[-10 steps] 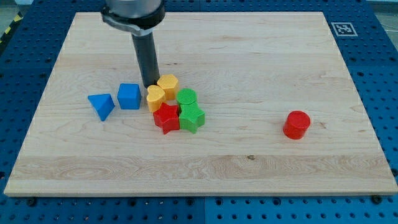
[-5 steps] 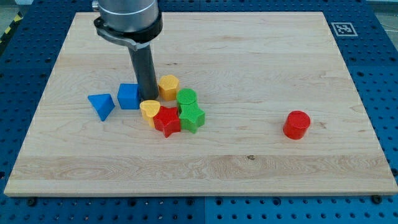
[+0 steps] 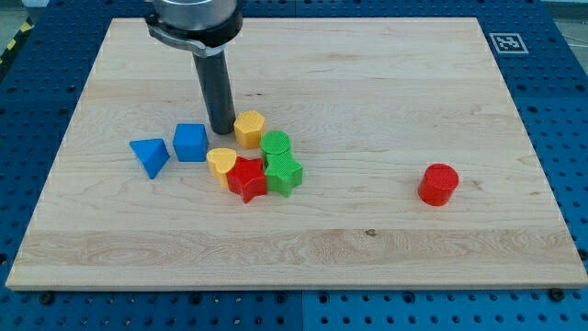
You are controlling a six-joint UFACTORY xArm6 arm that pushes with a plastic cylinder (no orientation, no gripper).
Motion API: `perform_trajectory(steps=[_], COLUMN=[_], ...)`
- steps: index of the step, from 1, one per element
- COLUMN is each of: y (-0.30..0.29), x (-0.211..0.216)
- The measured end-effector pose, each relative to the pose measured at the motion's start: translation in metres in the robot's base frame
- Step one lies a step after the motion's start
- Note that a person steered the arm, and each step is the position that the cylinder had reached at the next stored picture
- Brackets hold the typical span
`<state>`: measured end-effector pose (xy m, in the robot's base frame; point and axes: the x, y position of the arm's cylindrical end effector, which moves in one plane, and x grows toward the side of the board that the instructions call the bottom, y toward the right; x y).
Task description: Move yellow hexagon top right to green circle
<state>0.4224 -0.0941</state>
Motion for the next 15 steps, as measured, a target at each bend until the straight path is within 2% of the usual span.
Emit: perform_trajectory(steps=[3,4,6,7,9,12,13,15], y=[0.002,0.003,0.005,0.025,0.054,0.063,0.084,0.123], x=[-0.046,-0.037,0.022,0.026,0.000,-0.067,-0.065,-0.034])
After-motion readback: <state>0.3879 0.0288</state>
